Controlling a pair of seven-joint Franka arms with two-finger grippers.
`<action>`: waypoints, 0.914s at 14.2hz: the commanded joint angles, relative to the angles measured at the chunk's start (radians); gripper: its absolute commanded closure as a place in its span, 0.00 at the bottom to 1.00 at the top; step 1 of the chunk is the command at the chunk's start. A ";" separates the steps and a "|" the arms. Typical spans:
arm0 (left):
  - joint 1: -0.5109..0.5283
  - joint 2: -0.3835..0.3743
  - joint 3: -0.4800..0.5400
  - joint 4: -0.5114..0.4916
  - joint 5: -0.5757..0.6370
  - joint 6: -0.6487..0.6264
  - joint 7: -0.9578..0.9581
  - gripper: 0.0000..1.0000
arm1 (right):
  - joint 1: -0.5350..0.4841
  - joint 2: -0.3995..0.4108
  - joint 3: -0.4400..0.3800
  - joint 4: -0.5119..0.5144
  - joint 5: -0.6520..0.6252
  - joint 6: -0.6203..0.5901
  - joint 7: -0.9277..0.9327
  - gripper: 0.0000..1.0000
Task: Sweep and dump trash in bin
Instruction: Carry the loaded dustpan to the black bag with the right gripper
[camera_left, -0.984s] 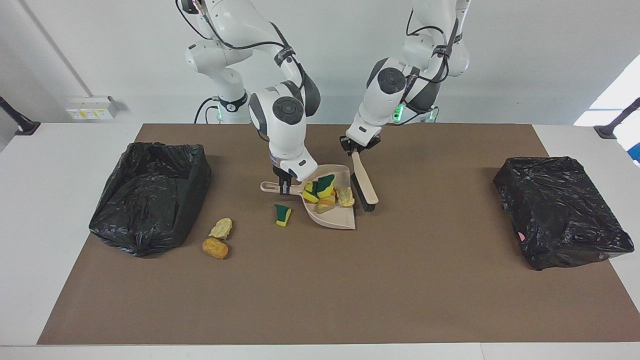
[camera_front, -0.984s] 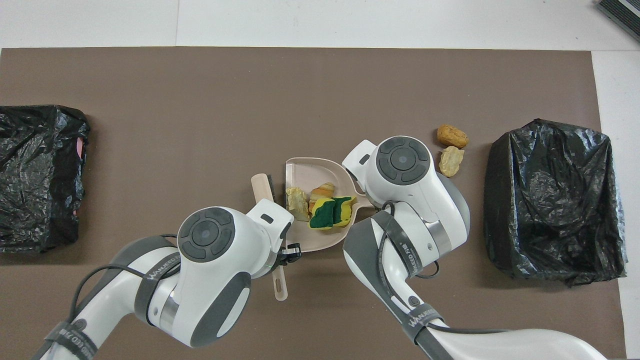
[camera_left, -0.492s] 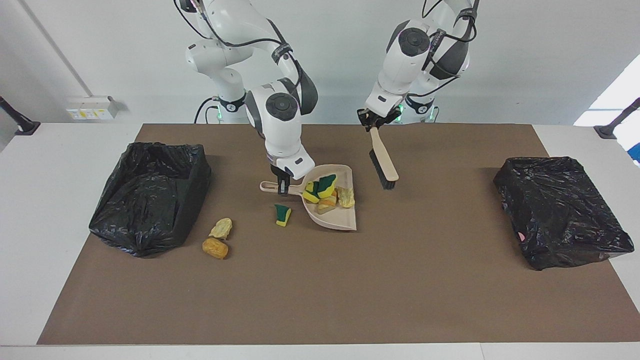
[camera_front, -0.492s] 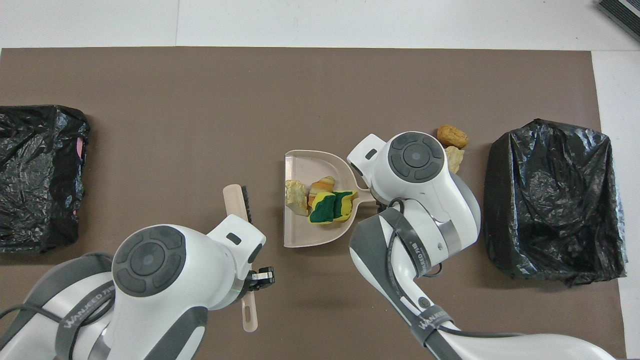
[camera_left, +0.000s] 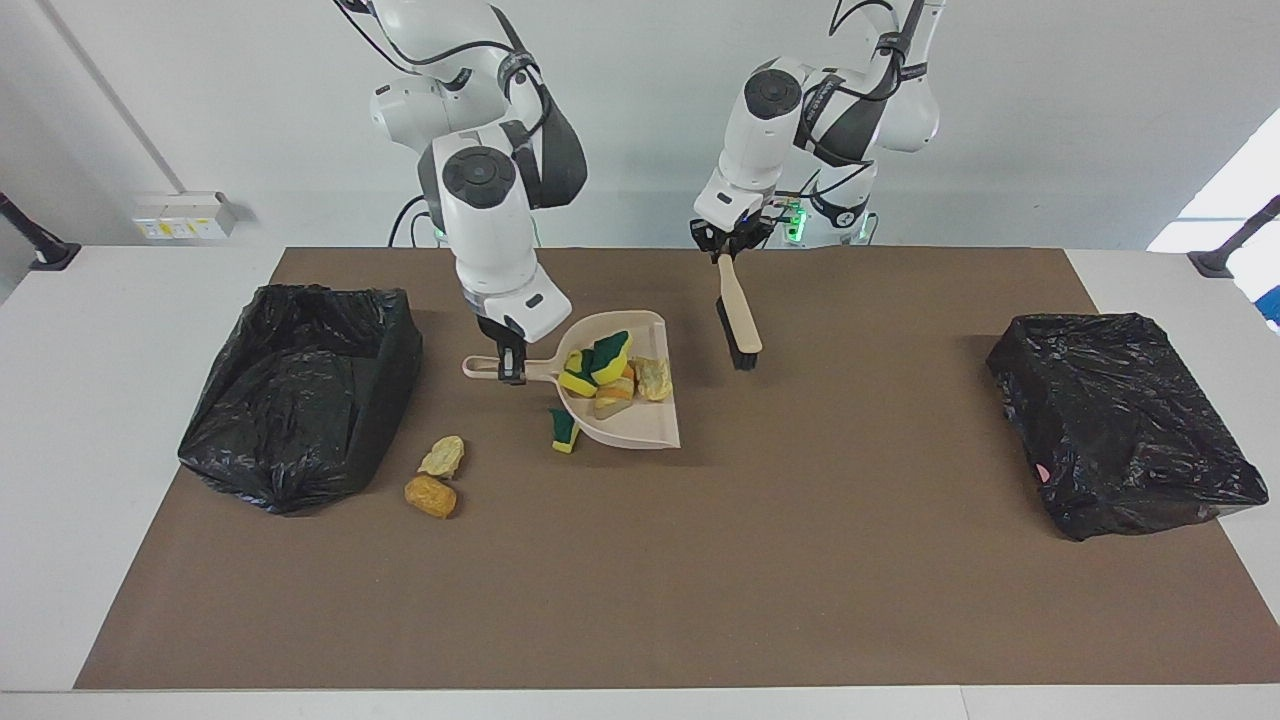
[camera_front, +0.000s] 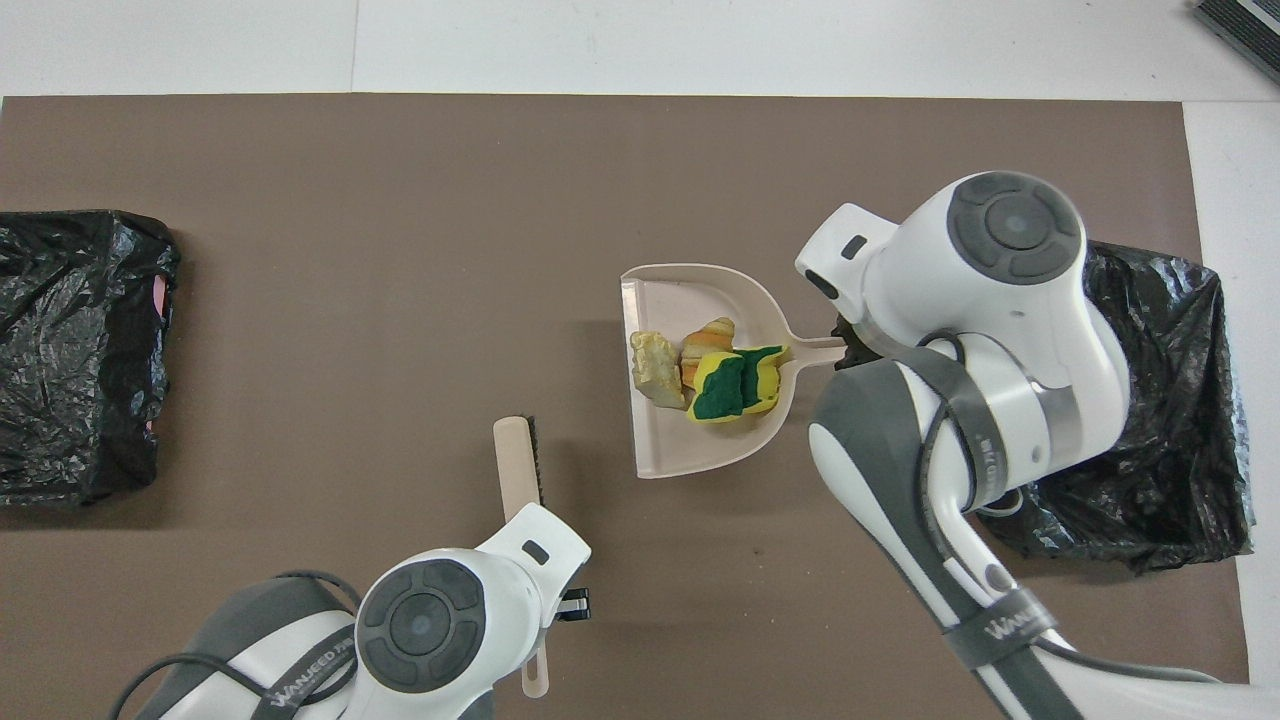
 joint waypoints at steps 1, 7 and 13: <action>-0.068 0.071 0.006 -0.012 0.022 0.114 -0.089 1.00 | -0.078 -0.052 -0.001 0.035 0.007 -0.059 -0.096 1.00; -0.111 0.142 0.006 -0.006 0.020 0.218 -0.125 1.00 | -0.272 -0.054 -0.001 0.121 0.001 -0.205 -0.354 1.00; -0.120 0.169 0.006 -0.006 0.020 0.234 -0.105 1.00 | -0.460 -0.074 -0.007 0.121 -0.115 -0.219 -0.567 1.00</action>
